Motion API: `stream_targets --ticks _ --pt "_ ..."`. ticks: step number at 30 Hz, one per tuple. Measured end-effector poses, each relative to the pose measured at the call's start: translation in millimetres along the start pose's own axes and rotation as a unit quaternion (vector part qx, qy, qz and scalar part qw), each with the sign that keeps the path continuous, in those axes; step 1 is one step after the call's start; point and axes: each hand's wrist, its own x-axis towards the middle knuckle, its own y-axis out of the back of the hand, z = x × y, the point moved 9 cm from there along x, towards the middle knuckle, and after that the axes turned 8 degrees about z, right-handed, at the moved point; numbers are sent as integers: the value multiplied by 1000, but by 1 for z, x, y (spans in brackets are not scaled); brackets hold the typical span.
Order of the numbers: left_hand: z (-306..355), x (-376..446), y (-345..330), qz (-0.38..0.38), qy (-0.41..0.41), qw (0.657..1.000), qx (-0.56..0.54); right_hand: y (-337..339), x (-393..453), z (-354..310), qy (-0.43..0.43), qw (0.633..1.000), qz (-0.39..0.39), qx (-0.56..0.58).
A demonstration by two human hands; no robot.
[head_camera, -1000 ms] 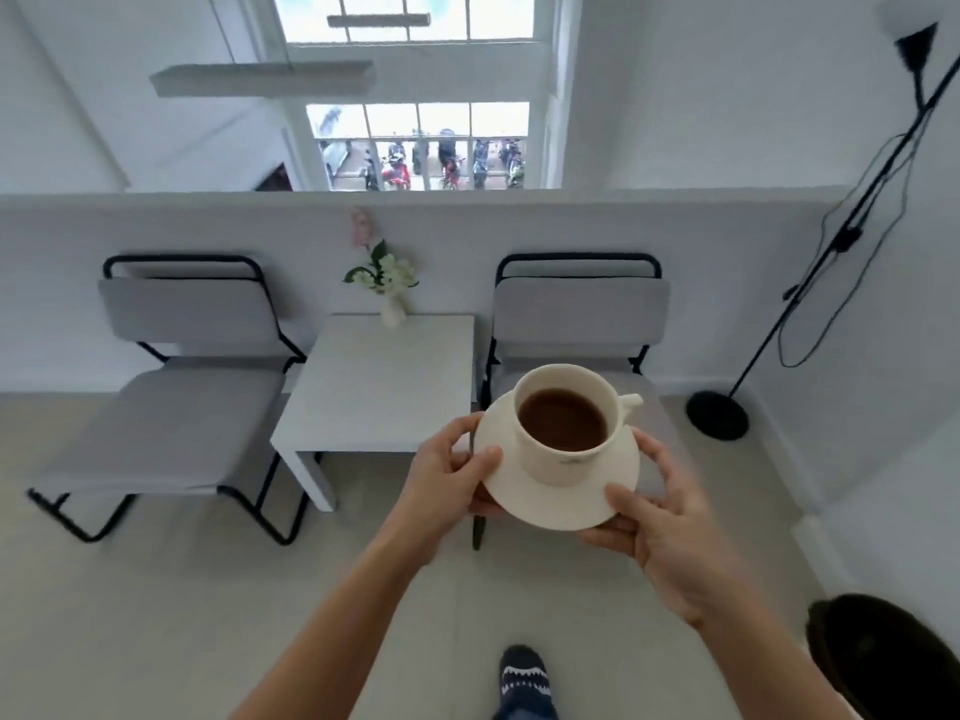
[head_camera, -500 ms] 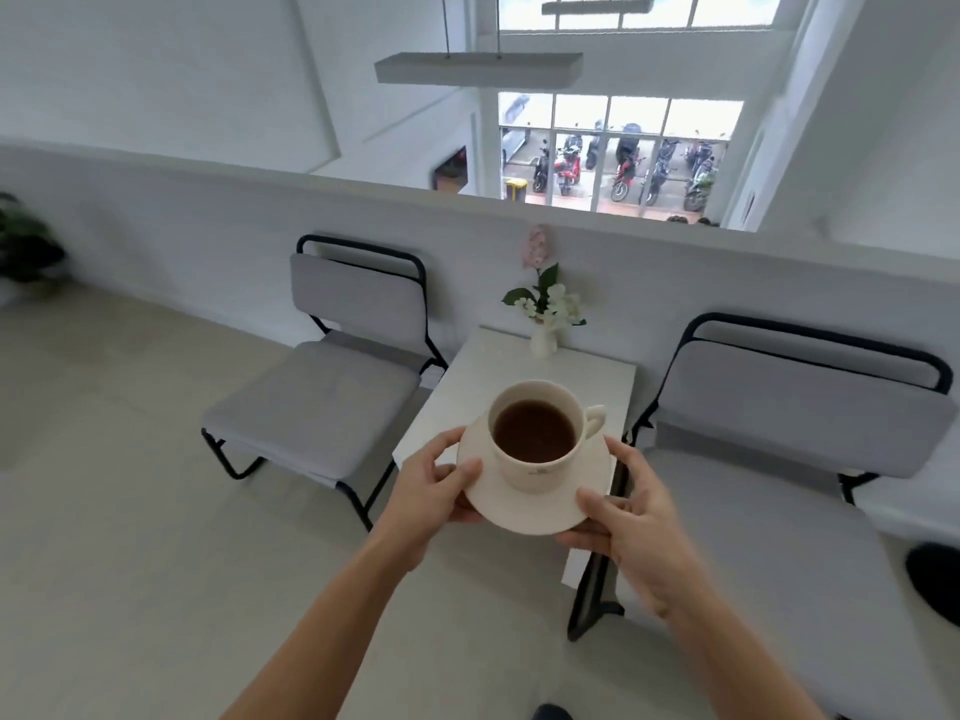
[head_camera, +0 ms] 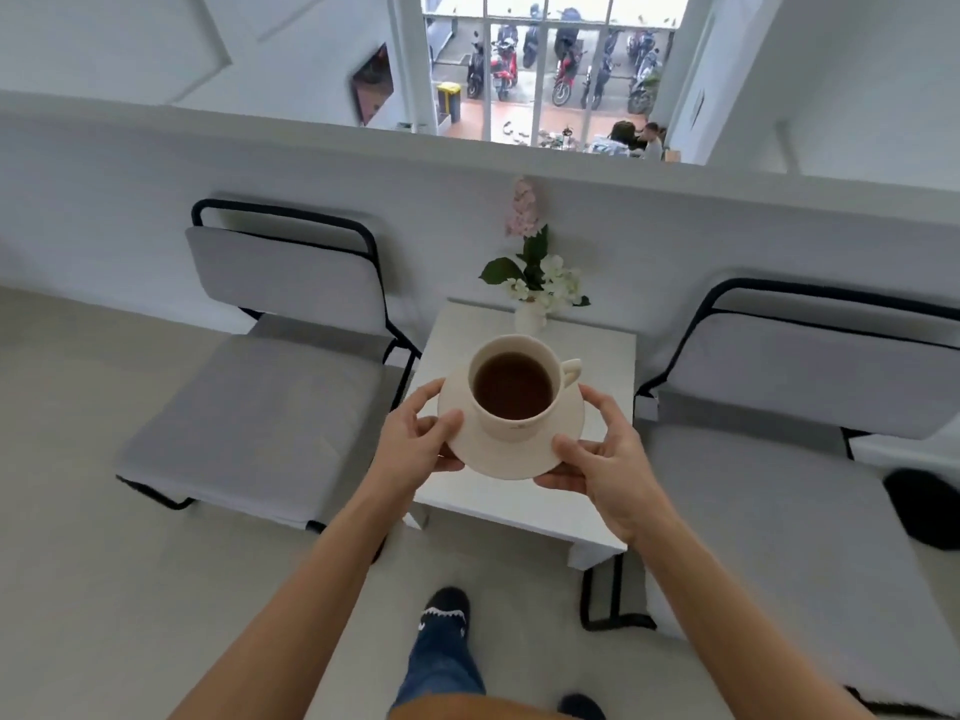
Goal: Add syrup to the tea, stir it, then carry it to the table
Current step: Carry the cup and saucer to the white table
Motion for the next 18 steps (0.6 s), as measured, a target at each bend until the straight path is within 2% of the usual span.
stream_targets --ticks 8,18 --pt "-36 132 -18 -73 34 996 28 -13 105 47 -16 996 92 15" --pt "-172 250 -53 -100 62 985 125 8 222 185 -74 988 134 33"
